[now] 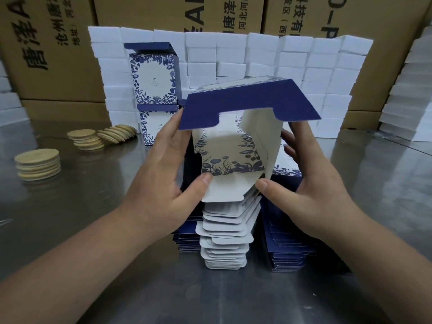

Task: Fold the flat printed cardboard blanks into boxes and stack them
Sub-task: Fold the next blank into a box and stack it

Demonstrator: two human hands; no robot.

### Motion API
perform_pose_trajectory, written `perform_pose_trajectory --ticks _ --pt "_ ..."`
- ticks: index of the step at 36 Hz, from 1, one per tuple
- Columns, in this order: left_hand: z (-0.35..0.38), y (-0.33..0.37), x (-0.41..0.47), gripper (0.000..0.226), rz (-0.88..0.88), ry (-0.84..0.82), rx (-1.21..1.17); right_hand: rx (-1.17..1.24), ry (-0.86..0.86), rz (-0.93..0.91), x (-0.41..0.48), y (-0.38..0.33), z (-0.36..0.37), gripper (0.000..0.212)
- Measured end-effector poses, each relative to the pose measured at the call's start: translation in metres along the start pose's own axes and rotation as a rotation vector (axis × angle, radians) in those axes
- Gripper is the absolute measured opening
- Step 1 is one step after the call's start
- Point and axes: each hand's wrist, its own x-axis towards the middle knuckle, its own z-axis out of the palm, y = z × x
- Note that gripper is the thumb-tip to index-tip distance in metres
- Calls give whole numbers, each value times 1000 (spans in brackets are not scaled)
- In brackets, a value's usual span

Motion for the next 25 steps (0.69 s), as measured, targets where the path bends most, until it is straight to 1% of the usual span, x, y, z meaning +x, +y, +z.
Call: perform_pose_trajectory --ticks 2,5,7,10,12,15,17,19,21,23,25 --pt "0 1 -1 72 -4 7 5 -5 17 -19 -1 -1 1 80" --pt "-1 2 -2 72 -42 32 -60 60 59 -18 -3 -2 2 78" --pt "-1 3 -4 72 -18 44 -91 90 129 -14 -5 -1 2 79" --pt "-1 5 -4 71 -11 61 -87 132 240 21 -5 1 1 69" --pt "-1 5 -3 69 -11 68 -65 148 280 26 -4 0 1 70" --pt "-1 1 -2 61 44 90 42 99 304 45 -4 1 1 77" --pt "-2 0 -2 57 57 107 66 59 332 47 -6 3 2 76" --pt "-2 1 -2 56 47 117 73 26 359 32 -9 5 2 73" --pt "-2 2 -2 56 29 134 82 -23 366 25 -9 6 2 76" --pt "-3 5 -1 56 14 159 97 -96 350 -26 -8 6 3 76" --pt "-4 6 -1 58 4 167 108 -133 329 -69 -7 7 4 70"
